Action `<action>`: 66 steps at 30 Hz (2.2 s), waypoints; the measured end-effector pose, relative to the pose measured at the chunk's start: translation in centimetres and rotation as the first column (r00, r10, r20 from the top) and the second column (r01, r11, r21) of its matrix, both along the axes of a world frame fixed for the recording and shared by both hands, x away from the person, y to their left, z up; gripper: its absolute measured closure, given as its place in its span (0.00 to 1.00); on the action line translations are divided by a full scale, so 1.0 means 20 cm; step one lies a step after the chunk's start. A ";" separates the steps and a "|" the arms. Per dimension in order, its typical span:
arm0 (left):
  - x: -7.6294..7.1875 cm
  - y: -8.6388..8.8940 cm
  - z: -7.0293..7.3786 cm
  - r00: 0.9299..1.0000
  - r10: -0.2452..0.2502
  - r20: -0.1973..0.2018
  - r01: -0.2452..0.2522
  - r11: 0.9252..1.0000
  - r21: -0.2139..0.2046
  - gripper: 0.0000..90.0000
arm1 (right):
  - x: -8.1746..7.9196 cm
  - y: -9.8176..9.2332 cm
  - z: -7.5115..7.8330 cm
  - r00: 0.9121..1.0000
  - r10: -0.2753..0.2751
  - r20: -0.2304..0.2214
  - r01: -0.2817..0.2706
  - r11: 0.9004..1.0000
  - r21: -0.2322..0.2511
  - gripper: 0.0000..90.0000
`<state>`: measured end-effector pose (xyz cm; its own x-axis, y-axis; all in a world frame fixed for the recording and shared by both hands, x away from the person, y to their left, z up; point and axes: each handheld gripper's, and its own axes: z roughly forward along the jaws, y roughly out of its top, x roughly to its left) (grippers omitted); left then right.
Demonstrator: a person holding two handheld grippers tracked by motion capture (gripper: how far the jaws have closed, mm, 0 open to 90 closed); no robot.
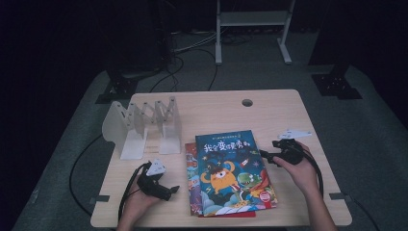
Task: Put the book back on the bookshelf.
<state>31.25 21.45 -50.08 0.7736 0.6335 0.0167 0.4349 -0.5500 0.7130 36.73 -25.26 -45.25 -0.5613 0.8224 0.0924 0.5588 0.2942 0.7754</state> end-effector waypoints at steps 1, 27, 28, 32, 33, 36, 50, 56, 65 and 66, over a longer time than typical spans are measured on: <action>0.00 0.00 0.00 1.000 0.000 0.000 0.000 1.000 0.000 0.00 | 0.01 0.02 0.01 1.000 0.007 -0.002 -0.007 1.000 0.001 0.31; 0.07 0.06 0.19 0.999 -0.038 0.021 0.039 0.999 -0.026 0.00 | 0.31 0.25 -0.05 0.989 0.057 -0.133 -0.058 0.998 -0.002 0.27; 0.07 0.06 0.20 0.999 -0.036 0.020 0.037 0.999 -0.030 0.00 | 0.31 0.26 -0.05 0.990 0.061 -0.130 -0.062 0.998 -0.006 0.27; 0.08 0.07 0.22 0.999 -0.038 0.027 0.039 0.999 -0.033 0.00 | 0.33 0.27 -0.05 0.987 0.090 -0.132 -0.092 0.996 -0.007 0.28; 0.08 0.07 0.23 0.999 -0.039 0.028 0.040 0.999 -0.033 0.00 | 0.33 0.29 -0.05 0.986 0.106 -0.132 -0.108 0.994 -0.004 0.28; 0.08 0.06 0.23 0.999 -0.040 0.030 0.041 0.998 -0.040 0.00 | 0.35 0.33 -0.05 0.981 0.140 -0.132 -0.142 0.990 -0.004 0.28; 0.10 0.03 0.26 0.997 -0.066 0.031 0.067 0.997 -0.034 0.00 | 0.35 0.48 -0.05 0.952 0.282 -0.118 -0.284 0.959 0.002 0.30; 0.12 0.00 0.29 0.995 -0.085 0.043 0.086 0.996 -0.031 0.00 | 0.35 0.55 -0.05 0.943 0.312 -0.116 -0.313 0.950 0.007 0.30; 0.13 -0.05 0.28 0.994 -0.106 0.031 0.107 0.994 -0.025 0.00 | 0.35 0.68 -0.04 0.917 0.378 -0.125 -0.381 0.924 -0.008 0.29; 0.13 -0.05 0.28 0.994 -0.109 0.026 0.110 0.994 -0.028 0.00 | 0.35 0.69 -0.04 0.915 0.383 -0.128 -0.388 0.922 -0.008 0.29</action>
